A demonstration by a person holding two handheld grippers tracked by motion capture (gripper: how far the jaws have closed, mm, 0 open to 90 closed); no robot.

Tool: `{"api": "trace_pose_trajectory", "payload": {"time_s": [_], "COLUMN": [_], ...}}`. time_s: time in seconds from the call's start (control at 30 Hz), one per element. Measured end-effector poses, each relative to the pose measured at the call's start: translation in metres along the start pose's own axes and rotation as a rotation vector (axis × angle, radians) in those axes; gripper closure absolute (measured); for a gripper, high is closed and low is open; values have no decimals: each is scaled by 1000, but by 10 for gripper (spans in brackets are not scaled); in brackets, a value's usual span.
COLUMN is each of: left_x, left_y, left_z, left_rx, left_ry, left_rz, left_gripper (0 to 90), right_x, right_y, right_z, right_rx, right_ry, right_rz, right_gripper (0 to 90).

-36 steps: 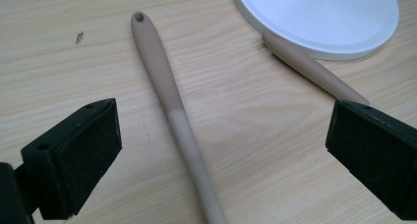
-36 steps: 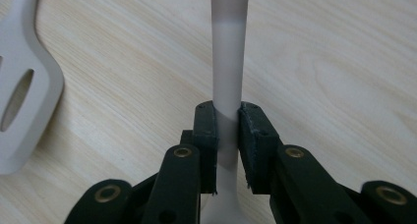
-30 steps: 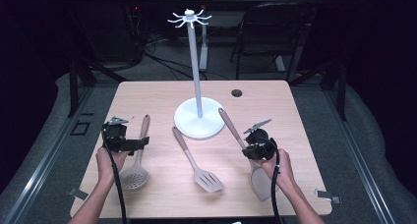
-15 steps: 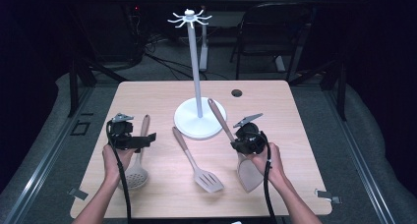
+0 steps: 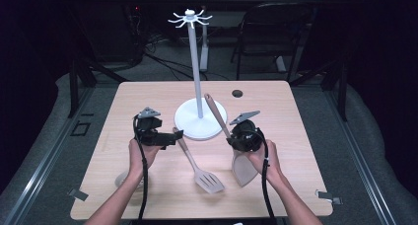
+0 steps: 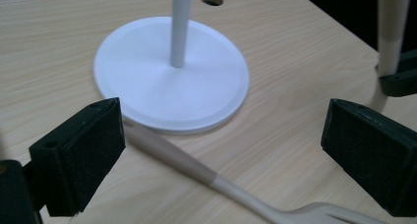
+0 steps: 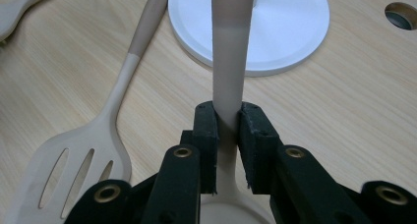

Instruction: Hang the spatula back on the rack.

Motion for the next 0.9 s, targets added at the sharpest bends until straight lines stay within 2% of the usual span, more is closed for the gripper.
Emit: {"api": "trace_pose_trajectory", "payload": {"time_s": [0.2,0.27,0.3,0.33,0.4,0.5,0.57,0.6,0.77,0.9], "left_x": [-16,-21,-23,-26,-32,-38,-41,-42,-44,-48], "left_y": [5,6,6,7,8,11,13,14,21,22], "left_z": [-28,-36,-41,-46,-54,-65,-69,-71,-77,-80], "left_rx": [-18,-37,-33,-28,-46,-50,-69,-72,-35,-26], "left_ry": [-67,-82,-101,-116,-133,-162,-155,-167,-204,-222], "left_rz": [-2,3,3,-2,3,-5,-12,-16,-43,-53], "left_gripper": [54,91,112,131,151,183,217,232,326,407], "right_x": [-3,-3,-4,-4,-5,-6,-6,-5,-7,-8], "right_y": [5,7,9,8,9,9,9,9,9,11], "right_z": [2,5,6,7,8,8,9,10,14,16], "right_rx": [6,18,16,21,24,25,34,41,54,66], "right_ry": [3,2,1,0,2,-5,-4,-2,-6,-14], "right_rz": [-13,-17,-29,-19,-20,-27,-23,-22,-33,-37], "right_gripper": [787,787,787,787,787,787,786,786,786,786]}}
Point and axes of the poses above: each handheld gripper's, and its own axes: x roughly backward along the jaws, y roughly out of its top, z roughly to its left, the point moved 10 cm from there along -x, roughly forward along the jaws, and after that the axes turned 1 degree about x, right-handed, at the moved point
